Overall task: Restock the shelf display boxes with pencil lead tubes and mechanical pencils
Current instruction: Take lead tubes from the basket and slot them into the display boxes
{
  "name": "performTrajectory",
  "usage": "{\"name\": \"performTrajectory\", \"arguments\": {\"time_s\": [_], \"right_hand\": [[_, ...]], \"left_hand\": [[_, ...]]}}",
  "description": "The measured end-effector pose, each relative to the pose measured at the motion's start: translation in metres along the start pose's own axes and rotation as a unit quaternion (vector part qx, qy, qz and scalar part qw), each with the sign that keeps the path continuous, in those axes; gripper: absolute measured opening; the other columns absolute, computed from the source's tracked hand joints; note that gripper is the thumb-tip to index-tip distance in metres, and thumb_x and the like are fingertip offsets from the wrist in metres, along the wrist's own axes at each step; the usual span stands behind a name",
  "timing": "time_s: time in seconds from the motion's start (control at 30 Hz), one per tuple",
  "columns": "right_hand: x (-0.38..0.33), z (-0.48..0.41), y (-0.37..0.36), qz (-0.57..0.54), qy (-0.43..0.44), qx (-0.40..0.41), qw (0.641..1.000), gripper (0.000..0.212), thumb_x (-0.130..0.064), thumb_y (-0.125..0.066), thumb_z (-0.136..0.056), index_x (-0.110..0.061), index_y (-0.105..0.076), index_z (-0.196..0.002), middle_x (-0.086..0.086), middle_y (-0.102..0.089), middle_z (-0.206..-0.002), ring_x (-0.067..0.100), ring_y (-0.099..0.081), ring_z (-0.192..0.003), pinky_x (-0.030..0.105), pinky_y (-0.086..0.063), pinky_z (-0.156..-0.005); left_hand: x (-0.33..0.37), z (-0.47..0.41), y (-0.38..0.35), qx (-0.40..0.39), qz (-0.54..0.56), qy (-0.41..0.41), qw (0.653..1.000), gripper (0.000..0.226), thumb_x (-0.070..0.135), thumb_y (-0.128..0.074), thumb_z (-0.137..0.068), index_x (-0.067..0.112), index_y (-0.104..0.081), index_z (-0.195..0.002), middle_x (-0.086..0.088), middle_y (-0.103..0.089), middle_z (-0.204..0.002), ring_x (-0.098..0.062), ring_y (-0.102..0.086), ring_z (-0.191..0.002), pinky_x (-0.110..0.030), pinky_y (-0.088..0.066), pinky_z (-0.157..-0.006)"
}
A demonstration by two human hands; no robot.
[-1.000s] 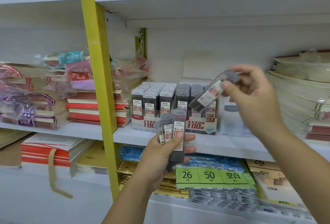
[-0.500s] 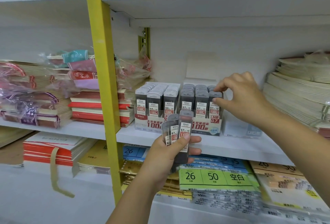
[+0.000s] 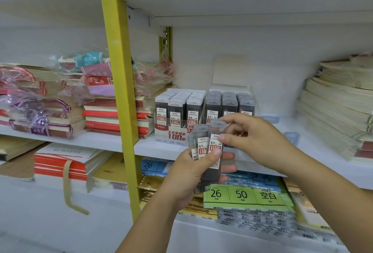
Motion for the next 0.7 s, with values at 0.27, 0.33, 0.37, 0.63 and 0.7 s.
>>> {"name": "performTrajectory", "arguments": {"time_s": [0.27,0.33,0.37,0.63,0.7], "right_hand": [[-0.012,0.013,0.102,-0.071,0.102,0.305,0.944,0.027,-0.014,-0.061,-0.093,-0.038,-0.051,-0.098,-0.005,-0.069,-0.091,0.012,-0.066,-0.085,0.019,-0.051,-0.067],[-0.022,0.017,0.108,0.012,0.148,0.316,0.937,0.031,-0.013,-0.062,-0.092,-0.038,-0.047,-0.104,-0.01,-0.067,-0.093,0.008,-0.062,-0.084,0.016,-0.048,-0.072],[-0.023,0.016,0.107,0.055,0.152,0.316,0.935,0.034,-0.014,-0.062,-0.092,-0.039,-0.045,-0.108,-0.014,-0.065,-0.092,0.003,-0.059,-0.08,0.013,-0.046,-0.07],[0.016,-0.012,0.086,0.154,0.061,0.222,0.961,0.034,-0.019,-0.064,-0.09,-0.041,-0.048,-0.11,-0.007,-0.061,-0.095,0.0,-0.054,-0.092,0.016,-0.035,-0.071],[0.023,-0.014,0.086,0.167,0.052,0.239,0.955,0.028,-0.023,-0.064,-0.089,-0.039,-0.054,-0.109,-0.011,-0.058,-0.093,0.0,-0.048,-0.094,0.019,-0.035,-0.074]], "left_hand": [[-0.004,-0.004,0.017,0.046,-0.114,0.014,0.992,0.051,0.077,-0.068,-0.069,0.027,-0.071,-0.08,0.004,-0.054,-0.064,-0.01,-0.048,-0.054,-0.028,-0.036,-0.058],[-0.003,-0.007,0.018,0.048,-0.076,0.002,0.996,0.049,0.069,-0.072,-0.074,0.023,-0.063,-0.088,0.004,-0.046,-0.064,-0.01,-0.041,-0.053,-0.028,-0.032,-0.058],[-0.002,-0.008,0.018,0.042,-0.056,0.0,0.998,0.044,0.06,-0.071,-0.081,0.02,-0.057,-0.092,0.006,-0.045,-0.064,-0.009,-0.039,-0.053,-0.026,-0.033,-0.057],[-0.001,-0.011,0.012,0.021,-0.059,0.006,0.998,0.038,0.032,-0.061,-0.082,0.009,-0.056,-0.111,-0.001,-0.059,-0.069,-0.014,-0.052,-0.058,-0.022,-0.04,-0.052],[-0.002,-0.011,0.014,0.033,-0.09,0.007,0.995,0.034,0.038,-0.058,-0.096,0.016,-0.062,-0.122,0.003,-0.072,-0.081,-0.011,-0.059,-0.06,-0.024,-0.038,-0.056]]}}
Point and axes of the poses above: each hand's wrist, its own z-axis away from the middle knuckle, its own y-axis out of the back of the hand, x = y × z, the point moved 9 cm from there along -z, towards the middle knuckle
